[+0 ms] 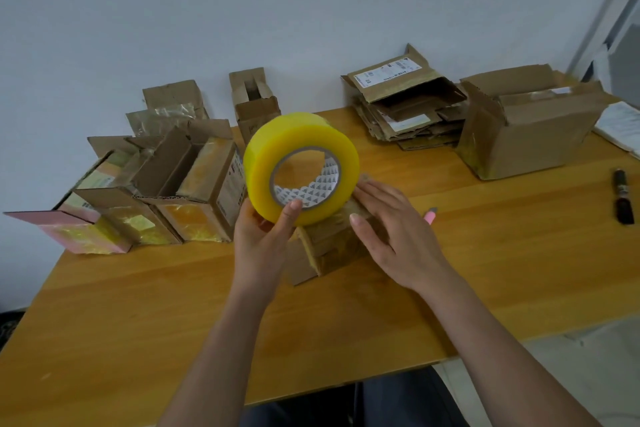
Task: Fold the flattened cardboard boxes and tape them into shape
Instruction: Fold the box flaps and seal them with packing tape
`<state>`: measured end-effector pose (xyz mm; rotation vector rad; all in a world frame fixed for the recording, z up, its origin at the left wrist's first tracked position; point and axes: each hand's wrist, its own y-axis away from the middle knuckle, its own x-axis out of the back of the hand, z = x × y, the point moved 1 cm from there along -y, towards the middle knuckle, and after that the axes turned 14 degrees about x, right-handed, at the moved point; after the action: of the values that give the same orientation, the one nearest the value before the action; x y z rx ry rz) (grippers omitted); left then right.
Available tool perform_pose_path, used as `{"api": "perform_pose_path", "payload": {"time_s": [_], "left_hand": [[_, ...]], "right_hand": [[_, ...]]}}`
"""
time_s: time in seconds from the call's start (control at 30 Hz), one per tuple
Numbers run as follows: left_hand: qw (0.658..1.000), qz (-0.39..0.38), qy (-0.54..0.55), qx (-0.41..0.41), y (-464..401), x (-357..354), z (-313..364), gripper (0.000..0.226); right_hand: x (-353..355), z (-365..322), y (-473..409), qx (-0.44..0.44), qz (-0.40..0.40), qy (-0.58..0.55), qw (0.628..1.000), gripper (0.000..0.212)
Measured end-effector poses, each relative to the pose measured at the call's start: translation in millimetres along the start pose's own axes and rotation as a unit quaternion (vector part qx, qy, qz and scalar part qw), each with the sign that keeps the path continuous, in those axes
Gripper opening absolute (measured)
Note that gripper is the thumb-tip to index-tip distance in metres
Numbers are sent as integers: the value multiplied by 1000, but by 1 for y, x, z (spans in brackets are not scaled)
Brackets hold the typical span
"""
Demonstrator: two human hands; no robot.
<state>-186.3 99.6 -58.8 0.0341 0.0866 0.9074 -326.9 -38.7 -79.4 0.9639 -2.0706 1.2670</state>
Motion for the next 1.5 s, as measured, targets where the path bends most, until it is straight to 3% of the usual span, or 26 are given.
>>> {"api": "perform_pose_path", "payload": {"time_s": [0.2,0.37,0.6,0.87,1.03,1.2,1.33,1.5], "left_hand": [[998,-26,48,6,5,4,0,37],[999,-36,29,4,4,1,3,36],[999,-38,-20,3,1,1,-4,52],[992,-78,91,27,6,16,-4,43],[990,-58,131,10,17,11,-7,39],[990,-49,131,16,17,10,-3,44],[992,-50,117,21,14,11,-2,48],[988,-41,141,34,14,22,1,53]], "right_hand": [[2,-4,2,6,-24,52,998,72],[0,-15,-1,33,-62,171,983,85],[-4,-20,-3,28,-61,173,983,85],[-4,-22,-2,12,-66,166,984,90],[-2,-28,-2,8,-76,165,983,90],[2,-36,-7,19,-109,193,975,101],[-9,-47,-2,23,-99,148,984,110],[-9,-42,-4,14,-94,155,983,107]]}}
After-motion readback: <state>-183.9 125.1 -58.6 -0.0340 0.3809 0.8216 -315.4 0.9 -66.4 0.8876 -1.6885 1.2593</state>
